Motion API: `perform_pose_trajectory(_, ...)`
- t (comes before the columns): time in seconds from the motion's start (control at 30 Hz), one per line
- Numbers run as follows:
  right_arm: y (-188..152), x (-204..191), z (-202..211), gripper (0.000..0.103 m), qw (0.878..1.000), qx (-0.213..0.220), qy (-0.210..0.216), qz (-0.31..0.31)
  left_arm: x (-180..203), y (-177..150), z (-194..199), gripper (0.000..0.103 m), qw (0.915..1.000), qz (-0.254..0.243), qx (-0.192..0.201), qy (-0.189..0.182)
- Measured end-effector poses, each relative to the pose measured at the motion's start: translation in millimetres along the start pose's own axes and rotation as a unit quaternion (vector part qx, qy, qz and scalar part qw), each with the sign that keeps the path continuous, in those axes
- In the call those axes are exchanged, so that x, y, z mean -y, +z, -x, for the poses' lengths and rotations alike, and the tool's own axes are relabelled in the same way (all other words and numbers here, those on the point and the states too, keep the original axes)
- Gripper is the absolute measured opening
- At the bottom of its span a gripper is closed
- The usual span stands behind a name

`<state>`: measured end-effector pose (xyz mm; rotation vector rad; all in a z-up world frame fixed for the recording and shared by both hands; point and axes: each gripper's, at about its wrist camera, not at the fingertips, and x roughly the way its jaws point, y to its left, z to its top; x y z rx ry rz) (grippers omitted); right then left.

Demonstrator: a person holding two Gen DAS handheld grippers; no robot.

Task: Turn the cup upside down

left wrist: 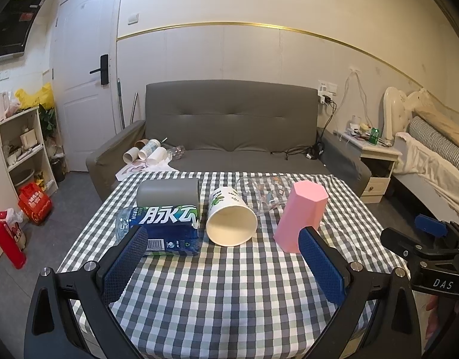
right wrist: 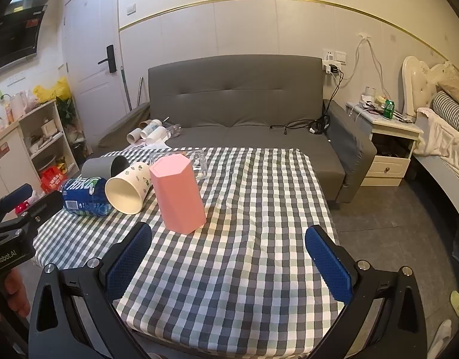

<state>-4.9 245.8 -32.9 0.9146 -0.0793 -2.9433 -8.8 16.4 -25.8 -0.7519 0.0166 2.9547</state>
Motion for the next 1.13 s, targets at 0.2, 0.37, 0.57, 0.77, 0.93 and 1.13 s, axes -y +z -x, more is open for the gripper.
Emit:
perform_pose_trajectory(0.2, -0.3, -0.3, -0.3, 0.103, 1.000, -0.001, -0.001, 0.000, 1.2, 0.1, -1.4, 0.103, 1.0000, -0.004, -0.002, -0.001)
perform_pose_trajectory(0.37, -0.5, -1.1, -0.6, 0.103, 1.000, -0.003, 0.000, 0.001, 1.5, 0.1, -2.1, 0.103, 1.0000, -0.005, -0.003, -0.001)
perform_pose_trajectory(0.57, -1.4, -0.1, -1.2, 0.103, 1.000, -0.005, 0.001, 0.000, 1.7, 0.1, -2.2, 0.103, 1.0000, -0.004, -0.003, -0.001)
perform_pose_trajectory(0.77, -1.3, -0.1, -1.3, 0.103, 1.000, -0.006, 0.002, -0.002, 1.6, -0.5, -2.2, 0.103, 1.0000, -0.004, -0.002, -0.002)
perform_pose_trajectory(0.93, -2.2, 0.2, -2.7, 0.103, 1.000, -0.009, 0.004, -0.005, 1.4, -0.7, -2.6, 0.103, 1.0000, -0.005, -0.004, -0.003)
perform_pose_trajectory(1.13, -3.5, -0.6, -3.5, 0.103, 1.000, -0.010, 0.002, -0.004, -0.9, -2.2, -2.3, 0.103, 1.0000, -0.002, 0.000, -0.002)
